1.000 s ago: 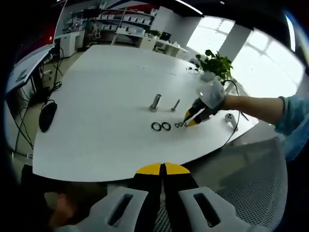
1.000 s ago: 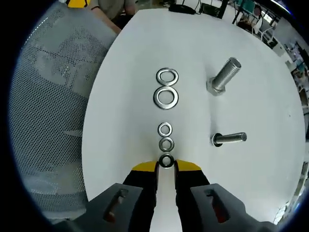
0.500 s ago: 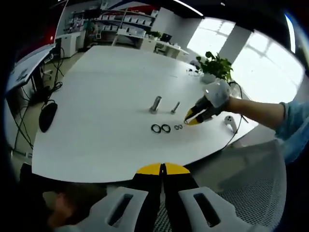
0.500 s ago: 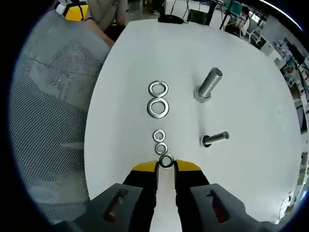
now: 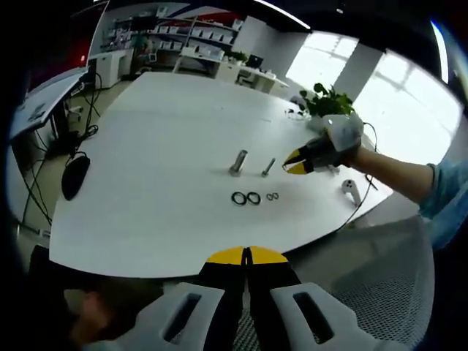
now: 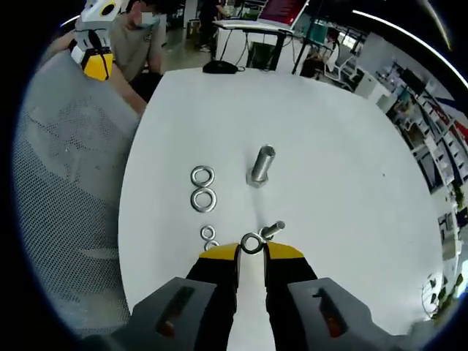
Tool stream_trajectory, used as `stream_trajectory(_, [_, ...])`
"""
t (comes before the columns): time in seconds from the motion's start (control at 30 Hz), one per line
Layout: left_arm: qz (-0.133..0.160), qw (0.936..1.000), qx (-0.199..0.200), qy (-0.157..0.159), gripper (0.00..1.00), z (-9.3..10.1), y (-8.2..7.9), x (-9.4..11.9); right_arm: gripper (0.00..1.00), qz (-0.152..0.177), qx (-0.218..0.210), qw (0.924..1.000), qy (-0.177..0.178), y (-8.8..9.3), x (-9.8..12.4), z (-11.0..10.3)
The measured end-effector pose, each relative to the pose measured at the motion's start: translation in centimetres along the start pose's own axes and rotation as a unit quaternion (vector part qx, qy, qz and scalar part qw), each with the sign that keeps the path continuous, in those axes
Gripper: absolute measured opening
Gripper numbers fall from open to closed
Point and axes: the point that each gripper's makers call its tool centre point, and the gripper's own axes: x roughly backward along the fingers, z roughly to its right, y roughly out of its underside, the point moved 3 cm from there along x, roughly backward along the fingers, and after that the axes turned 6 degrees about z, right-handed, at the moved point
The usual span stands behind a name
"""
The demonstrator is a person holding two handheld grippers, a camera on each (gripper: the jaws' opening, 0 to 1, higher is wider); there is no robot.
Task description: Place the washer onto the threaded stud by aligning its center hole with the stud, sliding it down to the base, and recovering from edge contact or off-axis alignment until the washer reaches the visible bottom stop.
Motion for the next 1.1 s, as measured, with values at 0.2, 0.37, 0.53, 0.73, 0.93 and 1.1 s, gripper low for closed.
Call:
stream_trajectory(0.2, [0.0,1.0,0.001,-0.002,0.0,0.0,0.0,0.0,0.14,0.013,-0.009,0.9993,0.035,-0.2,0.0,1.3])
stream_trajectory(0.37, [0.0,1.0,0.001,-0.004,0.0,-0.1,0.0,0.0,0.14,0.033,-0.066,0.9967,0.033,-0.5,-0.6,2.0])
stream_trajectory(0.53, [-0.003,1.0,0.0,-0.006,0.0,-0.1,0.1,0.0,0.14,0.023,-0.063,0.9972,0.035,-0.4,-1.2,2.4])
stream_trajectory(0.73, [0.0,1.0,0.002,-0.007,0.0,-0.2,0.0,0.0,0.14,0.017,-0.064,0.9974,0.027,-0.5,-1.7,2.2])
stream_trajectory(0.93, [0.0,1.0,0.002,-0.006,0.0,-0.1,0.0,0.0,0.14,0.01,-0.062,0.9977,0.025,-0.5,-1.9,2.4])
stream_trajectory(1.1, [0.002,1.0,0.003,-0.006,0.0,-0.1,0.0,0.1,0.14,0.003,-0.059,0.9981,0.018,-0.4,-2.2,2.3])
